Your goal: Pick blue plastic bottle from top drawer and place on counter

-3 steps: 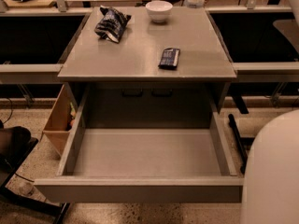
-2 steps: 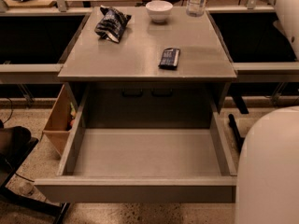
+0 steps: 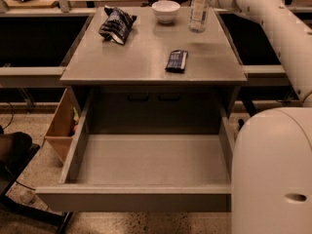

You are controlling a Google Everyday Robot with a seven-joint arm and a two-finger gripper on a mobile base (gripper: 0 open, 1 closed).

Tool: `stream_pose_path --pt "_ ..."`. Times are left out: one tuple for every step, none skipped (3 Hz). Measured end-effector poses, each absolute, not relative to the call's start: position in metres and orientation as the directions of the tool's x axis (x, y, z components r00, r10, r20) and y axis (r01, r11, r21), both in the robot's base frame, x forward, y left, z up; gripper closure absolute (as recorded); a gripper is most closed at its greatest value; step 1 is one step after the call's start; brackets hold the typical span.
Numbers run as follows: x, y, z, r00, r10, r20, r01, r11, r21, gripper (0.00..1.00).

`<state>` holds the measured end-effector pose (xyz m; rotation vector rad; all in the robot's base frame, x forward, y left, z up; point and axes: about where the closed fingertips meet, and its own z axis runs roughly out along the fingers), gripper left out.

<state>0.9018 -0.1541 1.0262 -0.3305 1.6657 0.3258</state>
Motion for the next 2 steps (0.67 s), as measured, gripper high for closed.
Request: stream_pose_path --pt "0.915 -0.145 0.997 -0.122 -0.026 -0.992 -0.387 0.922 0.024 1.0" --pt "0.92 -0.138 0.971 -0.118 -0.017 -0.993 -0.362 0.932 0.027 1.0"
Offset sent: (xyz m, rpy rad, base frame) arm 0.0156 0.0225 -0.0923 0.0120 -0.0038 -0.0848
